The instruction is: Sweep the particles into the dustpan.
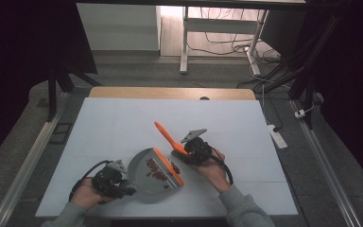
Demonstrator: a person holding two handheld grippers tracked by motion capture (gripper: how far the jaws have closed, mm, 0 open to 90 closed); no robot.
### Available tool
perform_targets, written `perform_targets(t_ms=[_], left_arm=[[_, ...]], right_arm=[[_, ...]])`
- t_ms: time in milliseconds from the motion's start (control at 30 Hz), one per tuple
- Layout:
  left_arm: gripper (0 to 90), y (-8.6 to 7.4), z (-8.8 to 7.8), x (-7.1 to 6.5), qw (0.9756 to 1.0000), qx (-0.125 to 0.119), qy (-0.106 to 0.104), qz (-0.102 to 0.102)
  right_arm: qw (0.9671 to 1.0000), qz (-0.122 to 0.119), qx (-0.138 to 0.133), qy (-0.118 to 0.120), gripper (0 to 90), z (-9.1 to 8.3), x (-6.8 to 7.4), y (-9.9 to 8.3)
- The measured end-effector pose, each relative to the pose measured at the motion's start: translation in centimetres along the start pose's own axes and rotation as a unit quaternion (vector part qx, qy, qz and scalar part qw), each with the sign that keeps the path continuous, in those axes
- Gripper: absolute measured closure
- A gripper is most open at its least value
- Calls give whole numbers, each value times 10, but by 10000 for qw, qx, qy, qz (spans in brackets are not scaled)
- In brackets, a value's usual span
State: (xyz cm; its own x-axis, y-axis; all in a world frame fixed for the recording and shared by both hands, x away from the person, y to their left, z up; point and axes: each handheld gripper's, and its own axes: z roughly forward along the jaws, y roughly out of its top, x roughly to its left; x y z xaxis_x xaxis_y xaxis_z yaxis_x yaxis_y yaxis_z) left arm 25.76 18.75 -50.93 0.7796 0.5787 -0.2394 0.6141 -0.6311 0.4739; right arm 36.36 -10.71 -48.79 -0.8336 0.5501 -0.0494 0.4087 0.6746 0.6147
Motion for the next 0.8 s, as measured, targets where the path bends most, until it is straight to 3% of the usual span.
perform_targets(t_ms=[167,400,533,800], left_arm=[[618,0,0,0,10000,7,11,-6],[618,0,0,0,10000,2,20,-15],[618,0,0,0,10000,-6,17,-19],[617,0,1,-1,10000,6,11,-29]], right_arm=[[9999,53,-76,-53,709,2,13,0],[9999,-68,-121,-102,707,4,27,1],[9998,13,-176,67,707,4,33,0],[9994,-12,-343,72,708,4,46,6]])
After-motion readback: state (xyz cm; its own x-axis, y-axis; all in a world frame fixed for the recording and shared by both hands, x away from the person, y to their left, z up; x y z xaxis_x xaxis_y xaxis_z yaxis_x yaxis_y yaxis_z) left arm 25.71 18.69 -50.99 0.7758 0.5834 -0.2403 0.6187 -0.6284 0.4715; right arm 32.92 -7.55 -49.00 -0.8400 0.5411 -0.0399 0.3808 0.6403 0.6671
